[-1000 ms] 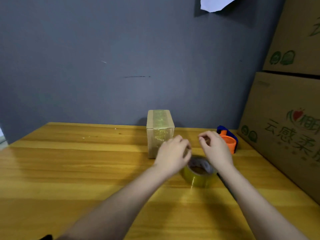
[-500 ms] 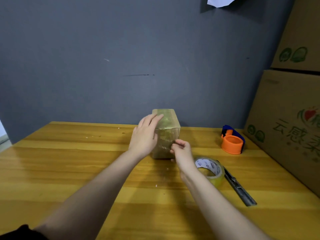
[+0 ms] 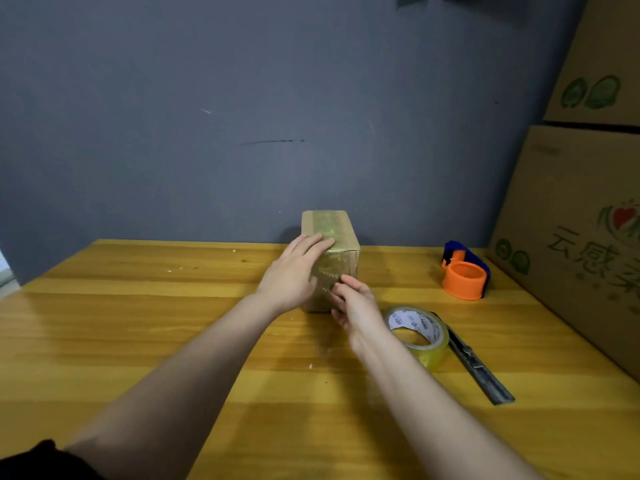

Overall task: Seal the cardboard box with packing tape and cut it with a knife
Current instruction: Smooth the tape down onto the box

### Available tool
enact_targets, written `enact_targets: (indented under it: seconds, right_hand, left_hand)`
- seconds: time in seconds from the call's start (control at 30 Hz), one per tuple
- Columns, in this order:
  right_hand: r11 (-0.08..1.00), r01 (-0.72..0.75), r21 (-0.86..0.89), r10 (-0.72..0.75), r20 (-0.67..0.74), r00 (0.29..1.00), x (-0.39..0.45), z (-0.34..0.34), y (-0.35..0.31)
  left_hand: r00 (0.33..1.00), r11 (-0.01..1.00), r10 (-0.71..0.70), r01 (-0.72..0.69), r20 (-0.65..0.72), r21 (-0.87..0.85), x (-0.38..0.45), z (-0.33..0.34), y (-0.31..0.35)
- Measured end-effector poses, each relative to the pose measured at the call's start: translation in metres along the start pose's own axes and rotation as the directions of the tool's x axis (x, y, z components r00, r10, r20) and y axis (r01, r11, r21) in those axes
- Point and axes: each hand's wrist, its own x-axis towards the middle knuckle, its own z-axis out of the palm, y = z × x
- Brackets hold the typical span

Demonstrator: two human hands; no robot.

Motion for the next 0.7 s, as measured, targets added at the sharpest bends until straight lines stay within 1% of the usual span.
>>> enact_targets:
  seconds: [0.1,0.23,0.33,0.43,0.53,0.7]
  right_hand:
    - [0.999,0.001,0.043,0.001,-0.044,0.999,0.004,0.001,0.0]
    - [0.994,0.016,0.111,0.003,-0.163,0.987,0.012,0.009,0.001]
    - [0.982,0.057,0.179,-0.012,-0.242,0.97,0.02,0.015,0.004]
    - [0.976,0.112,0.186,-0.049,-0.317,0.947,0.024,0.019,0.008]
    - [0.98,0.151,0.132,-0.095,-0.353,0.931,0.025,0.021,0.009]
    - [0.979,0.187,-0.081,-0.203,-0.306,0.93,0.025,0.017,0.017]
  left_hand:
    - [1.0,1.0,-0.004,0.004,-0.008,-0.007,0.001,0.002,0.001]
    - [1.0,1.0,-0.004,0.004,-0.014,-0.015,0.003,0.004,0.003]
    - [1.0,1.0,-0.008,0.007,-0.022,-0.017,0.004,0.005,0.003]
    - [1.0,1.0,-0.011,0.01,-0.025,-0.016,0.003,0.006,0.003]
    - [1.0,1.0,-0.017,0.017,-0.025,-0.011,0.003,0.006,0.003]
    - [0.999,0.999,-0.025,0.026,-0.026,0.036,0.002,0.005,0.001]
